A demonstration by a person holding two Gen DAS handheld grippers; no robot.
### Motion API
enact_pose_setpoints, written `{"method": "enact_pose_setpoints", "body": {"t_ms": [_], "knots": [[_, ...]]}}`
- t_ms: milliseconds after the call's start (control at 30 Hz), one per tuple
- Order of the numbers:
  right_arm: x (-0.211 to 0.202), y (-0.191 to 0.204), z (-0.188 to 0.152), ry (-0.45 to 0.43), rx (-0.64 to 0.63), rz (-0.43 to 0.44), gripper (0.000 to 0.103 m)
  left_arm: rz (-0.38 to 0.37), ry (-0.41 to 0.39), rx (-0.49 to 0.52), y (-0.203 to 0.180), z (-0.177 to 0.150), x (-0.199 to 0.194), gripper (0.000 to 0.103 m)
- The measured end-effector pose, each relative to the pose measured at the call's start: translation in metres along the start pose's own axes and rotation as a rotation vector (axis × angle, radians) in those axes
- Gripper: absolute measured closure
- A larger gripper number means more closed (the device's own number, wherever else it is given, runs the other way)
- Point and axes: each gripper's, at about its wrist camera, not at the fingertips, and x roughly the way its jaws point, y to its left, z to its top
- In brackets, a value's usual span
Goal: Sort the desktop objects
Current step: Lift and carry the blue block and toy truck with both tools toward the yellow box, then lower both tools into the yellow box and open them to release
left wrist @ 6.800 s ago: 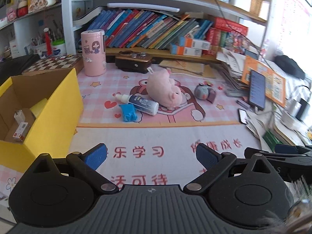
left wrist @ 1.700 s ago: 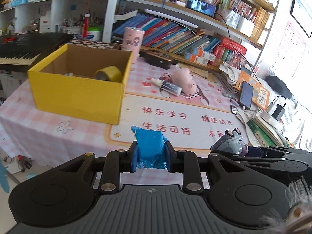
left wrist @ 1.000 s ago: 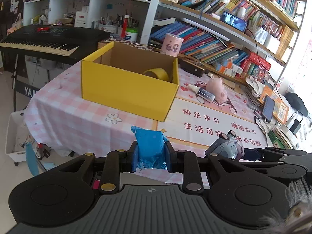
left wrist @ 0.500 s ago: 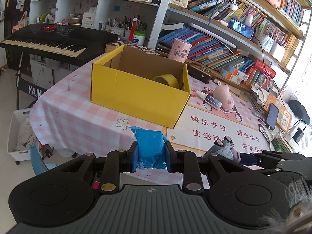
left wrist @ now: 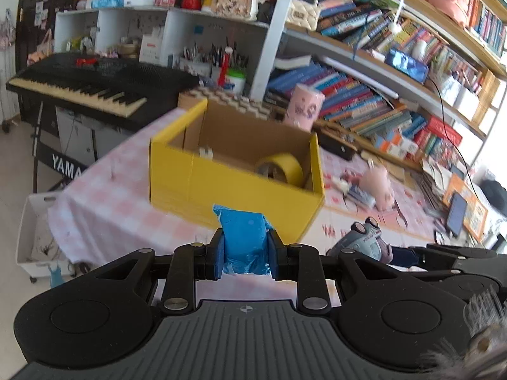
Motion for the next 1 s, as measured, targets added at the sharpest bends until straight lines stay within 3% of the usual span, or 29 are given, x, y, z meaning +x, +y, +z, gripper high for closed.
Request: {"method": "enact_pose_setpoints", "body": {"t_ms": [333, 667, 833, 1000], "knots": [[0.023, -0.028, 0.064, -0.098, 0.002, 0.07, 0.041, 0.067, -0.066, 0.029, -0.012, 0.058, 0.047, 0.078], [0.066, -0.052, 0.13, -0.17, -0.043, 0.092, 0.041, 0.123, -0.033, 0.082, -0.023, 0.092, 0.117, 0.078], [0.107, -0.058, 0.155, -0.138, -0.062, 0.081, 0.041, 0.161, 0.005, 0.144, -0.032, 0.088, 0.154, 0.078], [0.155, -0.047, 0.175, -0.009, -0.131, 0.116, 0.041, 0.177, 0.102, 0.167, -0.036, 0.08, 0.189, 0.078]]}}
